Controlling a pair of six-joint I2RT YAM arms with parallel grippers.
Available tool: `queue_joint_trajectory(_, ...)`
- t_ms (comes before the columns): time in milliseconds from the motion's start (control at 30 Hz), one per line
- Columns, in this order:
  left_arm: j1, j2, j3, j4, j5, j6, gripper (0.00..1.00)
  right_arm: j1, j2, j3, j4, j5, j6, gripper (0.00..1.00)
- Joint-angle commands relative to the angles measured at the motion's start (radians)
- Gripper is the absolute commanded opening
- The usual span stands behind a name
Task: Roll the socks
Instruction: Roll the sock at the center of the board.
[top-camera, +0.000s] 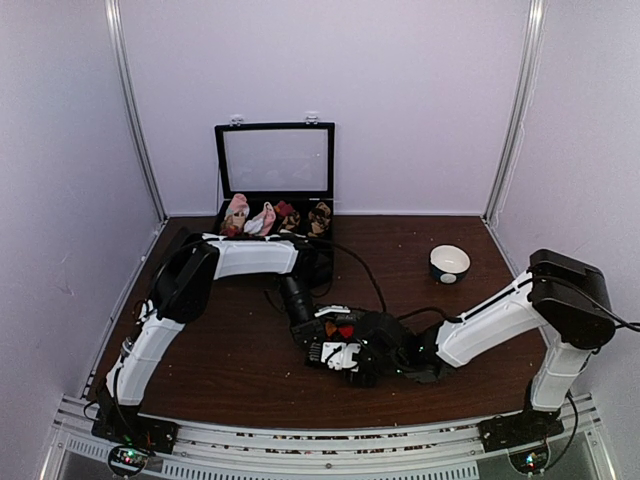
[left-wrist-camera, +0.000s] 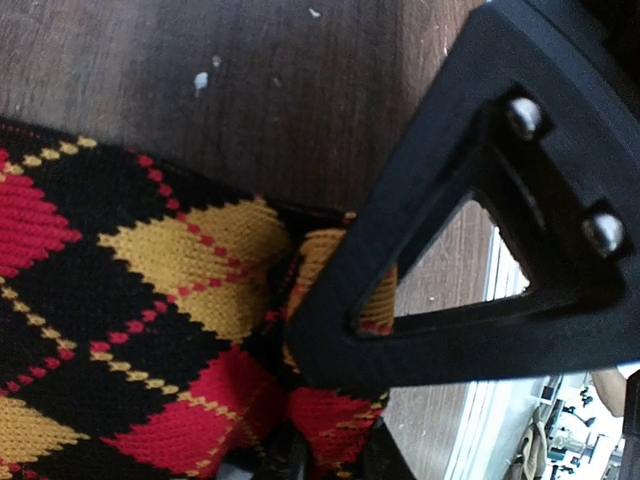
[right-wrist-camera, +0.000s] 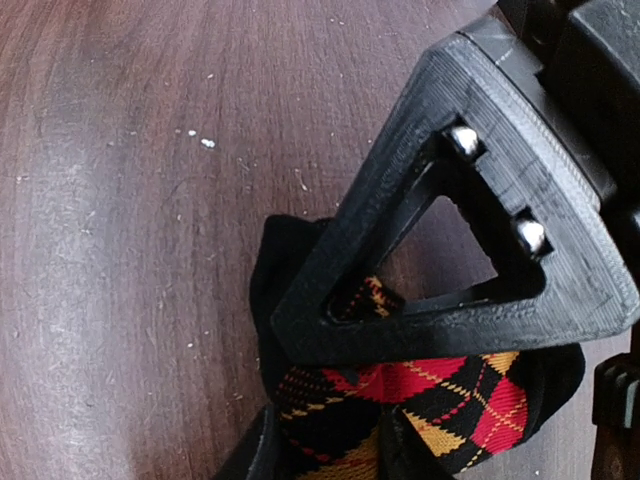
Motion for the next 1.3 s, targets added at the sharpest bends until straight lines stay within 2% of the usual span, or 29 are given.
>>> queue_joint_trajectory(0, -0.008, 0.06, -0.024, 0.056, -0.179, 0.037, 0.22, -0.021, 0.055, -0.025, -0.015, -0.03, 0.049, 0.27)
queue_joint_trajectory(100, 0.001, 0.018, -0.057, 0.089, -0.172, 0.032, 0.29, -0.05, 0.064, -0.028, -0.018, -0.099, 0.099, 0.09)
queue_joint_trajectory(133, 0.011, -0.018, -0.084, 0.124, -0.18, 0.009, 0.33, -0.058, 0.061, -0.031, -0.022, -0.127, 0.116, 0.06)
queue_joint_trajectory(233, 0.044, -0.127, -0.183, 0.259, -0.207, -0.047, 0.39, -0.083, 0.051, -0.053, -0.008, -0.201, 0.181, 0.01)
queue_joint_trajectory(367, 0.085, -0.292, -0.321, 0.441, -0.248, -0.092, 0.42, -0.116, 0.082, -0.049, -0.018, -0.307, 0.249, 0.0)
queue_joint_trajectory(633, 0.088, -0.49, -0.532, 0.655, -0.248, -0.026, 0.43, -0.184, 0.155, -0.02, -0.041, -0.416, 0.344, 0.0)
queue_joint_trajectory(800, 0.09, -0.548, -0.58, 0.683, -0.154, -0.007, 0.43, -0.238, 0.195, 0.015, -0.07, -0.453, 0.374, 0.0)
queue_joint_trajectory(933, 0.075, -0.586, -0.613, 0.637, -0.063, 0.116, 0.43, -0.312, 0.248, 0.061, -0.108, -0.522, 0.403, 0.0)
queue_joint_trajectory(1067, 0.025, -0.578, -0.639, 0.648, -0.168, 0.215, 0.43, -0.362, 0.294, 0.106, -0.155, -0.589, 0.417, 0.0)
queue_joint_trajectory(1267, 0.001, -0.556, -0.674, 0.82, -0.392, 0.23, 0.44, -0.389, 0.334, 0.142, -0.203, -0.642, 0.413, 0.0)
